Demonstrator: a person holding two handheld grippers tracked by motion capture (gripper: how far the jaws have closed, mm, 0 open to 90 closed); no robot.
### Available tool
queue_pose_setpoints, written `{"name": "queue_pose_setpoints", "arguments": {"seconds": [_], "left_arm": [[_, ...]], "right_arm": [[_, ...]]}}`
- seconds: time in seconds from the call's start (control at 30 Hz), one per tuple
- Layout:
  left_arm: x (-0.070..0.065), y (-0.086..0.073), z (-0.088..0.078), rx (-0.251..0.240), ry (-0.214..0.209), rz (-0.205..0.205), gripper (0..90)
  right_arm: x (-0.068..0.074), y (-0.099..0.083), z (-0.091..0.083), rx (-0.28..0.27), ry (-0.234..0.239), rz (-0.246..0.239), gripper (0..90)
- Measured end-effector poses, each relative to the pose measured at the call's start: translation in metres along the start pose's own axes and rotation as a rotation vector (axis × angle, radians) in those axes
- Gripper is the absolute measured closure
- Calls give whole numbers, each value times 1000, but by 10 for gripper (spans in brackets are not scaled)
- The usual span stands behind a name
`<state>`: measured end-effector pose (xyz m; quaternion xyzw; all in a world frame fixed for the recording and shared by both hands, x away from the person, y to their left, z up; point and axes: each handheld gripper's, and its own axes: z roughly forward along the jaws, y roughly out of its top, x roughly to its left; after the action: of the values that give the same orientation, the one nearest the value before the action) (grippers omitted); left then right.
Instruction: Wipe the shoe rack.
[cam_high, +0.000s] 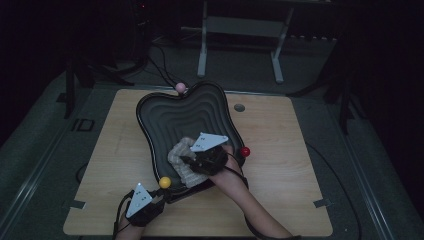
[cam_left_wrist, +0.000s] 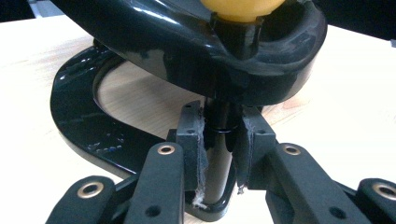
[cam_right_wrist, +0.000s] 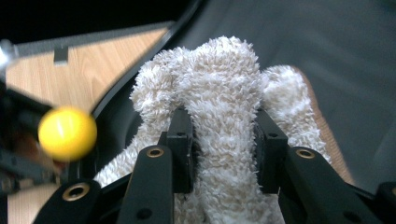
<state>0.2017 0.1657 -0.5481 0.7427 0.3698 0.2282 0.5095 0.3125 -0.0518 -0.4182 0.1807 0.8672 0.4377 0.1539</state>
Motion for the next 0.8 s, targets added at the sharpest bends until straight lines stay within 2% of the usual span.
{"name": "queue_pose_setpoints", "arguments": {"seconds": [0.3, 0.47, 0.63, 0.8], "left_arm": [[1, 0, 0, 2, -3, 2, 731], [1, 0, 0, 2, -5, 0, 732], [1, 0, 0, 4, -7, 0, 732], [1, 0, 0, 3, -6, -1, 732]], "right_arm": [[-9, 51, 7, -84, -12, 6, 661], [-17, 85, 16, -109, -54, -4, 660], [-29, 115, 25, -143, -100, 14, 660], [-42, 138, 42, -128, -164, 26, 659]]}}
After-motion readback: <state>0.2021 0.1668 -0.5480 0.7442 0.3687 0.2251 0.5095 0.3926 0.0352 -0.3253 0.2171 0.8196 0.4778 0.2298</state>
